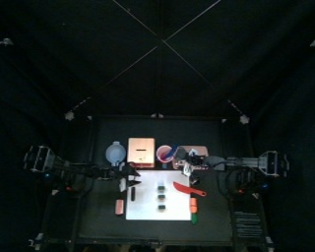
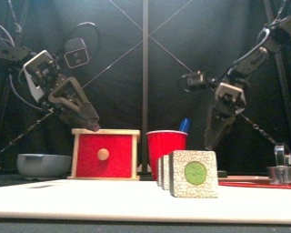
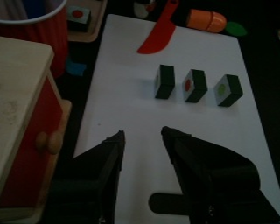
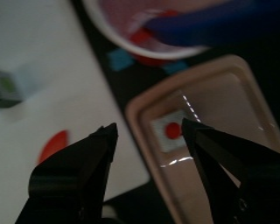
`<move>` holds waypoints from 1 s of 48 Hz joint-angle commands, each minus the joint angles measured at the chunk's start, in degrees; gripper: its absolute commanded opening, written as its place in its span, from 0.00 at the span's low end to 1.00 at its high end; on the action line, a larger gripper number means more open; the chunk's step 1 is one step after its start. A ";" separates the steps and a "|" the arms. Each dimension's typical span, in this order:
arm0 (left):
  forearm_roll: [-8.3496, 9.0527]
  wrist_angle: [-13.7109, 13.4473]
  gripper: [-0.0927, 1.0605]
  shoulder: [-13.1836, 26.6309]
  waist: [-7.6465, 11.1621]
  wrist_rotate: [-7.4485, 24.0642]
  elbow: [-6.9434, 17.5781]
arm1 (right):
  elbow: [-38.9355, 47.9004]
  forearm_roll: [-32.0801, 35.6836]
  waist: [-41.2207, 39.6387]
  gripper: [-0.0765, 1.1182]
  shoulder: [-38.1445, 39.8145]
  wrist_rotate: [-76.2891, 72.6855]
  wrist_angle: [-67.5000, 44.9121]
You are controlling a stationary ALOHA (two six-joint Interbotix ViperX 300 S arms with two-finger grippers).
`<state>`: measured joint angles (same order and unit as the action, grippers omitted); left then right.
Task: Place sushi on board then cut the sushi with the knife then place the pieces on the plate
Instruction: Place the 4 sushi pieces on the plate
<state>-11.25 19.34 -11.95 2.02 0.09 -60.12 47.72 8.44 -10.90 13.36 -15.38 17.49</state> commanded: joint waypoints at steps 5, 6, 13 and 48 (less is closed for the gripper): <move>-0.09 0.44 0.76 -0.18 -0.18 0.09 0.97 | -5.63 0.00 8.88 0.83 -1.32 -0.18 -0.88; -0.09 0.26 0.76 -0.18 -0.09 0.00 0.97 | -6.06 0.00 9.32 0.83 -1.93 -0.18 -0.88; -0.09 0.44 0.76 -0.18 -0.09 0.00 0.97 | -9.05 -0.26 11.78 0.83 -6.42 -0.18 -2.11; -0.09 0.26 0.76 -0.18 -0.09 0.00 0.62 | -15.73 -0.88 14.41 0.81 -19.42 -0.18 -6.15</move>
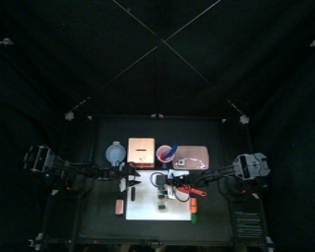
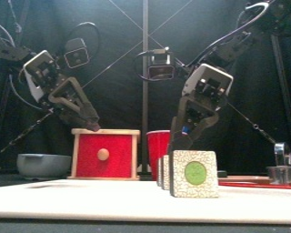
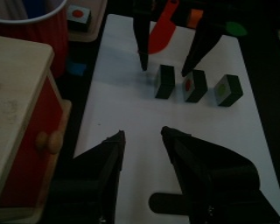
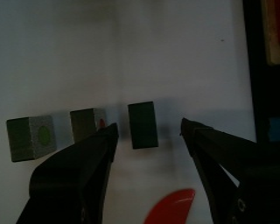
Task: Place sushi on board then cut the sushi with the knife then place the pieces on the plate
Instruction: Place the 4 sushi pieces on the plate
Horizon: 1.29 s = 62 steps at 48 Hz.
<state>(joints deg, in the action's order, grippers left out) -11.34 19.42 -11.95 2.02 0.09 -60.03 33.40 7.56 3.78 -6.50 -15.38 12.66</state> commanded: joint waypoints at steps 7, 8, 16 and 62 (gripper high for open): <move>0.00 0.18 0.76 -0.18 -0.09 0.00 0.53 | -1.67 -0.09 -0.35 0.70 -1.23 -0.18 -1.93; 0.00 0.35 0.76 -0.18 -0.09 0.00 0.53 | -1.67 -0.09 -0.35 0.68 -1.49 -0.18 -1.93; 0.00 0.18 0.76 -0.18 -0.09 0.00 0.53 | -1.41 -0.53 -0.35 0.56 -1.76 -0.26 -2.20; 0.00 0.18 0.76 -0.18 -0.18 0.00 0.62 | 21.18 0.97 -24.52 0.55 22.76 -0.18 4.83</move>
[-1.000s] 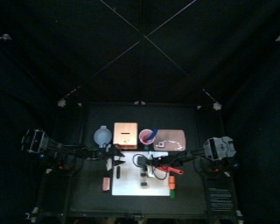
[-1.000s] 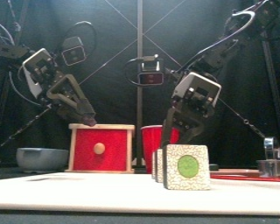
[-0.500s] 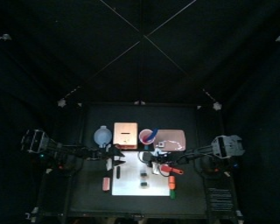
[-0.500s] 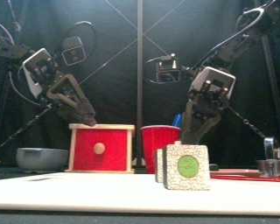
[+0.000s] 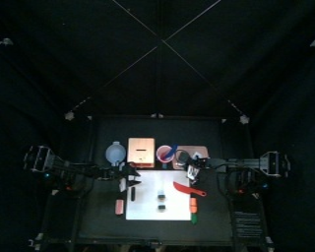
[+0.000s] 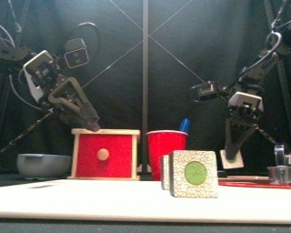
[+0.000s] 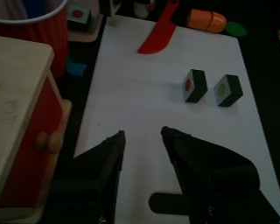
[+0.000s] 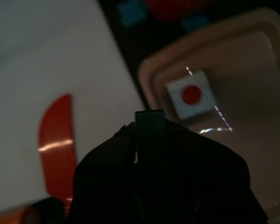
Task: Place sushi on board then cut the sushi with the knife then place the pieces on the plate
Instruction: Place the 4 sushi pieces on the plate
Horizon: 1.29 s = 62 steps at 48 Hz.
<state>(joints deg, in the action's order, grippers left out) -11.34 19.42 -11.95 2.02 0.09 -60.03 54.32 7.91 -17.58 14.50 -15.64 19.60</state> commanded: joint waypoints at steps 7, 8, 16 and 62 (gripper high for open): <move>0.00 0.35 0.76 -0.18 -0.18 0.00 0.70 | 0.79 1.05 -5.63 0.56 0.97 0.53 -3.69; 0.00 0.18 0.76 -0.18 -0.18 0.00 0.70 | 0.88 1.23 -5.89 0.57 0.79 0.44 -3.78; -0.97 0.18 0.76 -0.18 -0.18 0.09 0.70 | 1.41 1.49 -6.24 0.65 0.18 0.09 -3.87; -1.58 0.18 0.76 -0.18 -0.26 0.09 0.97 | -8.88 -5.01 20.83 0.74 -2.64 0.09 -13.18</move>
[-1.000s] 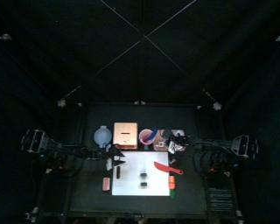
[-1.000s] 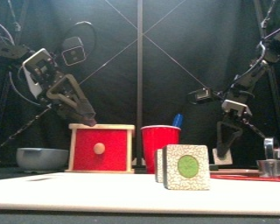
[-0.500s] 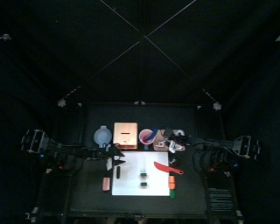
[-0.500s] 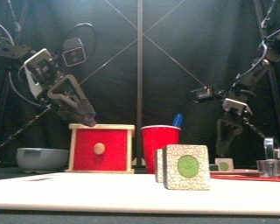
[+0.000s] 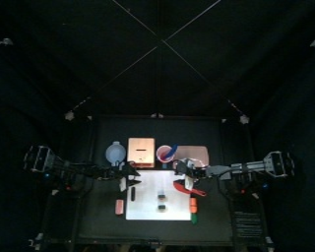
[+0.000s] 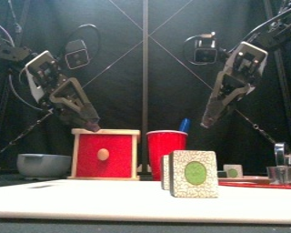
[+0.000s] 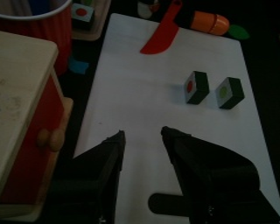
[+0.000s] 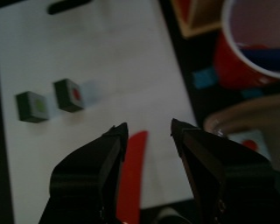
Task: Place sushi on board then cut the sushi with the knife then place the pieces on the plate
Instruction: Place the 4 sushi pieces on the plate
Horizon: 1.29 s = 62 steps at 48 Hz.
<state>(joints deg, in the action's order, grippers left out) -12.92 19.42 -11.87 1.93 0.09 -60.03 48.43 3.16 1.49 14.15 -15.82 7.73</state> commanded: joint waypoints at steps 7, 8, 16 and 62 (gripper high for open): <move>0.00 0.18 0.76 -0.26 -0.18 0.09 1.05 | -6.15 -0.26 4.39 0.74 -7.29 0.09 -1.49; 0.00 0.18 0.76 -0.26 -0.18 0.09 0.97 | -6.77 -0.44 4.75 0.74 -8.09 0.09 -1.49; -0.09 0.18 0.76 -0.26 -0.26 0.09 1.05 | -10.37 -1.23 6.50 0.74 -13.89 0.18 -1.32; -0.09 0.09 0.76 -0.26 -0.18 0.09 0.53 | -15.12 -1.49 7.56 0.51 -21.53 0.26 2.11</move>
<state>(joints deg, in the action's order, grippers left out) -13.01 19.34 -11.87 1.93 0.09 -60.12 33.93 1.67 9.40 -9.58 -15.38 8.53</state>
